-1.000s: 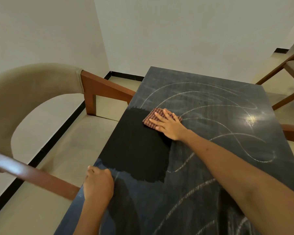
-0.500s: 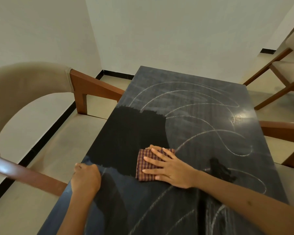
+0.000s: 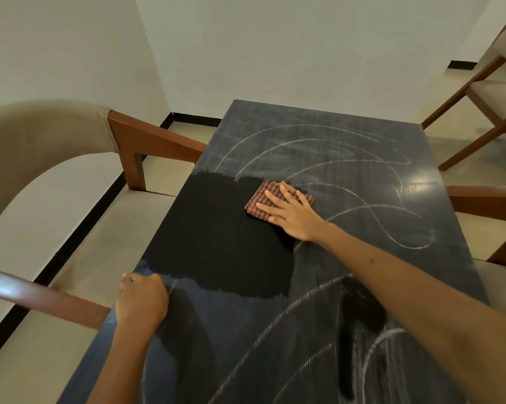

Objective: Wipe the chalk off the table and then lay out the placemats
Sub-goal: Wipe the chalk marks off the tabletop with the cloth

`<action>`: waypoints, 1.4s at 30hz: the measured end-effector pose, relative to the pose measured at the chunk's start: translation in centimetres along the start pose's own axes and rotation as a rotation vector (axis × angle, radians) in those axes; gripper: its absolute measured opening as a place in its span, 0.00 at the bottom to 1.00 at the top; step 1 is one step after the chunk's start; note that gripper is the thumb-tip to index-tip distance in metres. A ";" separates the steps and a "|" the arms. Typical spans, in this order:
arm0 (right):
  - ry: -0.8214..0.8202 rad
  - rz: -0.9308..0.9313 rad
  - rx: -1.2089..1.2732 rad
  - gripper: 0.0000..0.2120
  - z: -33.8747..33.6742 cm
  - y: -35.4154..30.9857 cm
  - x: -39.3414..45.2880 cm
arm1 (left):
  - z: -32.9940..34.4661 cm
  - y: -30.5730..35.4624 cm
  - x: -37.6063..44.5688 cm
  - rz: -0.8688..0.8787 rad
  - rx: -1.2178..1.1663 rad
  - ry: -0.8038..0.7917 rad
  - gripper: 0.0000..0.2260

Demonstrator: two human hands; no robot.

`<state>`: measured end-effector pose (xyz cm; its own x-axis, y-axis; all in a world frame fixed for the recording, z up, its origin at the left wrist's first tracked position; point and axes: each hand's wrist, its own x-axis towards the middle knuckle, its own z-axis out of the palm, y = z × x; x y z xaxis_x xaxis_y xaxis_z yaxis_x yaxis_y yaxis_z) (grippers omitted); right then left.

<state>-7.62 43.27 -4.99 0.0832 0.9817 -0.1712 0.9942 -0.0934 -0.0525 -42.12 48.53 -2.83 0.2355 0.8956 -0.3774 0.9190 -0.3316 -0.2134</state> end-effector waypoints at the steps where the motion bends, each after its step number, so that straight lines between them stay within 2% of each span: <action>1: 0.012 -0.051 -0.013 0.22 0.4 -0.3 -1.7 | 0.0 -0.2 0.0 0.002 -0.004 0.005 0.16; 4: 0.013 -0.217 -0.021 0.27 1.6 -1.6 -8.6 | -0.2 -0.3 -0.3 0.010 -0.004 0.023 0.16; 7: -0.005 -0.308 -0.005 0.22 2.7 -2.7 -13.8 | -0.3 -0.1 -0.3 -0.001 0.024 0.008 0.17; 10: -0.053 -0.329 0.032 0.21 2.3 -2.7 -14.8 | -0.5 0.1 0.0 -0.008 0.032 -0.012 0.17; 14: -0.026 -0.267 0.036 0.23 1.8 -0.5 -11.8 | 0.0 0.0 0.9 -0.020 0.027 -0.025 0.17; 19: -0.022 -0.023 0.053 0.28 0.3 4.3 -4.8 | 0.6 0.1 1.7 -0.021 0.049 -0.026 0.17; 23: -0.035 0.097 0.065 0.22 -0.4 6.4 -1.5 | 0.9 0.5 1.6 -0.028 0.076 0.009 0.17; 28: -0.022 0.060 0.044 0.22 0.3 5.4 -3.6 | 0.8 0.9 0.9 -0.048 0.148 0.008 0.19; 32: -0.051 -0.082 0.051 0.28 1.2 3.5 -11.0 | 0.4 0.6 -0.3 -0.062 -0.011 0.079 0.17; 34: -0.017 -0.159 0.031 0.26 2.2 2.5 -15.3 | 1.5 0.4 -1.2 -0.060 -0.068 0.189 0.18; 36: -0.024 -0.198 -0.005 0.24 3.1 2.1 -18.2 | 2.4 1.3 -2.9 -0.007 -0.119 0.307 0.20; 38: -0.090 -0.199 -0.001 0.24 3.2 2.1 -19.5 | 3.1 3.6 -6.3 0.099 -0.317 0.396 0.23; 40: -0.090 -0.191 0.014 0.23 2.8 2.4 -19.2 | 3.5 6.3 -9.8 0.228 -0.400 0.401 0.27; 42: -0.087 -0.148 0.028 0.25 2.3 3.4 -17.7 | 4.3 8.4 -11.8 0.404 -0.334 0.317 0.31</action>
<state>-5.90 25.24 -4.41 -0.0718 0.9672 -0.2438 0.9928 0.0458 -0.1107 -38.55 33.85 -4.06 0.6220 0.7797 -0.0718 0.7744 -0.5990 0.2038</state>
